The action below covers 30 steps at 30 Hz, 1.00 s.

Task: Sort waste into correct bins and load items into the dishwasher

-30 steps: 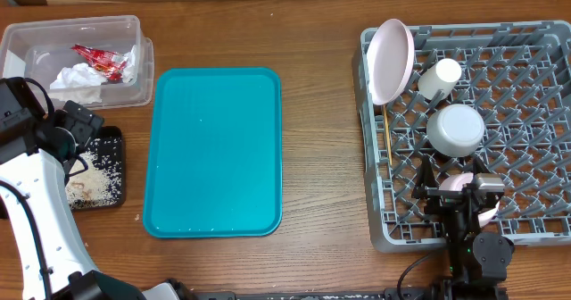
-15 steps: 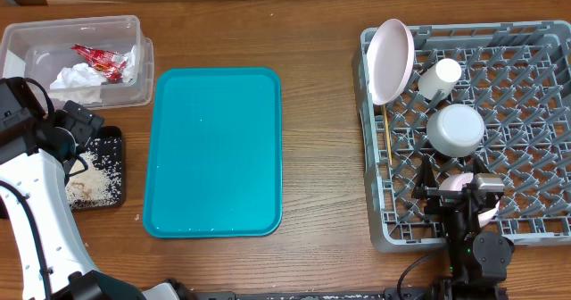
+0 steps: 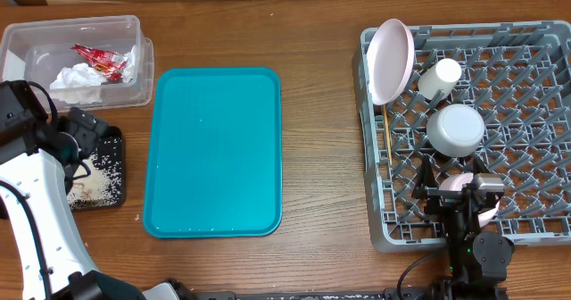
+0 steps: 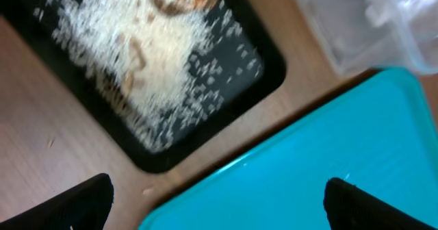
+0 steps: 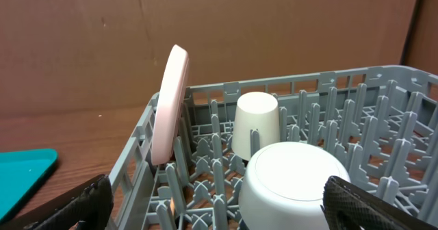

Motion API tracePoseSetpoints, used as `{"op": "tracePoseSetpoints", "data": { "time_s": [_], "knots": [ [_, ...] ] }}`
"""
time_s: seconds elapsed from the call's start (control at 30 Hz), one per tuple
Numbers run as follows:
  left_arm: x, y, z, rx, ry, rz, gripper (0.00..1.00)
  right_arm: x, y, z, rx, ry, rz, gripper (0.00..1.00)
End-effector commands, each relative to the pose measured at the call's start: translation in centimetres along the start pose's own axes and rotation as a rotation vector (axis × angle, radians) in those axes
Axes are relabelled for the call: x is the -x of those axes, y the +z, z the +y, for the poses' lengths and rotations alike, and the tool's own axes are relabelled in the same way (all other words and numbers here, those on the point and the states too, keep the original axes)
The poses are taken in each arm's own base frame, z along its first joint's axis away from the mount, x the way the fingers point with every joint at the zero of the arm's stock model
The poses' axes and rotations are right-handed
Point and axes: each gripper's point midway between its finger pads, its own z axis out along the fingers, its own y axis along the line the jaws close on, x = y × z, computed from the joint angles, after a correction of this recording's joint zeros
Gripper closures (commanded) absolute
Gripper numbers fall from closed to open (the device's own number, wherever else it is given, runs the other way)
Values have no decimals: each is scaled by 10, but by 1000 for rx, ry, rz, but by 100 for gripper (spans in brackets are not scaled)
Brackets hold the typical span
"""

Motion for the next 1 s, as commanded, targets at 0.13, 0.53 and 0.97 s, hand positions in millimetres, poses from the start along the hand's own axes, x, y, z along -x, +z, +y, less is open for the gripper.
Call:
{"op": "tracePoseSetpoints", "data": {
  "time_s": [0.13,0.53,0.97],
  "knots": [
    [-38,-14,2,-23,137,50,0,-1,0,-2,-11,-4,-9,0],
    [-138,-29,-84,-677,680,-260,0,-1,0,-2,-11,-4,-9,0],
    [-175,-19,-61,-810,741,-456,0,-1,0,-2,-11,-3,-9,0]
  ]
}}
